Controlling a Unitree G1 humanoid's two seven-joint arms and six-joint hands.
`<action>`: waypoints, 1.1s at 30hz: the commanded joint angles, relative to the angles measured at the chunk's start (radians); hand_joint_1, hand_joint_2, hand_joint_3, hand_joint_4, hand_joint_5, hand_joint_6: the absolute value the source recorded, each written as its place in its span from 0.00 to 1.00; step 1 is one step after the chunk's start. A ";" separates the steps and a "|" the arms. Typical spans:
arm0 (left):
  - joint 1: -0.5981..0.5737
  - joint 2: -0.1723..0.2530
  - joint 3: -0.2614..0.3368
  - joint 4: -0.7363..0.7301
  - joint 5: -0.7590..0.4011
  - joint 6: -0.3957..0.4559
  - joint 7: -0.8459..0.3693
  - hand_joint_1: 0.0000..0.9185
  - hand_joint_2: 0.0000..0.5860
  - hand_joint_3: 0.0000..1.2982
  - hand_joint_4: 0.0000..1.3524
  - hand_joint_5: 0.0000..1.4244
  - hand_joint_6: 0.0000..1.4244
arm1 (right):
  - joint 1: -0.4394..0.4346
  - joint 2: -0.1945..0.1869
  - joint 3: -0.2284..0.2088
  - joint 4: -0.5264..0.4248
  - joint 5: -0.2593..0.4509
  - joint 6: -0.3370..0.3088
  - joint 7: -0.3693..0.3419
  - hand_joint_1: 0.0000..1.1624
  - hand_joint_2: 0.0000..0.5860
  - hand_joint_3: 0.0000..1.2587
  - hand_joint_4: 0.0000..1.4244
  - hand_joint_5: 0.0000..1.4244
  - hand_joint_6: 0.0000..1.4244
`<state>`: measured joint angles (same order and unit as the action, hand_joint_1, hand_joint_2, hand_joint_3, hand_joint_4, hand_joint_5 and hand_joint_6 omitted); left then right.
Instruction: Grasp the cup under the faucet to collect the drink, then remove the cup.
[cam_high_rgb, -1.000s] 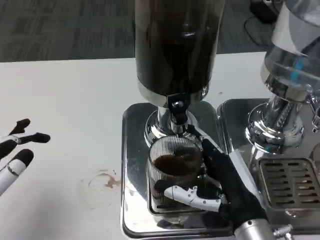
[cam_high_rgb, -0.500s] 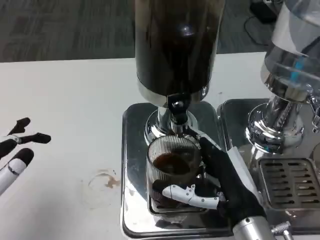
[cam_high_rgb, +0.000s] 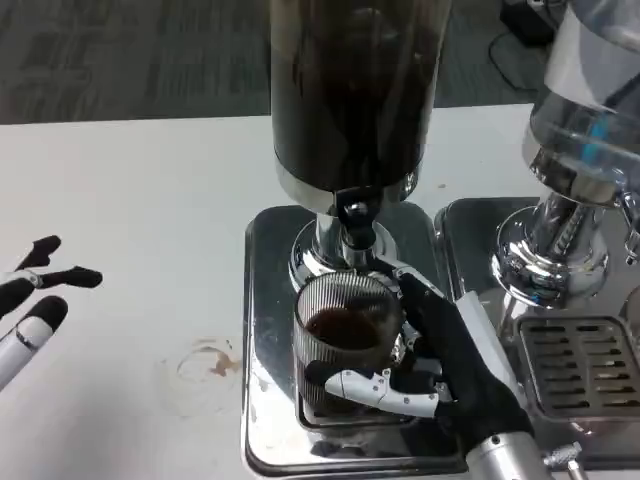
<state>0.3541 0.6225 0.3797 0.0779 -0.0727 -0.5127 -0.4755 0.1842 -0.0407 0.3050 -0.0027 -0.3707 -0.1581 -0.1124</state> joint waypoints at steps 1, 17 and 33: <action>-0.001 -0.004 0.002 -0.001 0.003 0.007 0.010 0.00 0.43 0.25 0.00 0.02 0.00 | -0.001 0.003 0.005 -0.002 -0.014 -0.020 -0.019 0.83 0.27 0.20 0.38 0.60 0.90; -0.007 -0.007 -0.003 0.004 0.005 0.008 0.010 0.00 0.42 0.25 0.01 0.02 0.00 | 0.007 0.006 0.010 -0.020 -0.047 -0.042 -0.074 0.86 0.25 0.22 0.39 0.62 0.95; -0.018 -0.008 -0.012 0.014 0.002 0.008 0.004 0.00 0.42 0.25 0.00 0.02 0.00 | 0.021 0.014 -0.007 -0.059 -0.071 -0.031 -0.104 0.88 0.20 0.23 0.42 0.63 0.97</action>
<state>0.3464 0.6196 0.3776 0.0812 -0.0721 -0.5125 -0.4755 0.2050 -0.0401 0.3110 -0.0157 -0.4450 -0.1636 -0.1835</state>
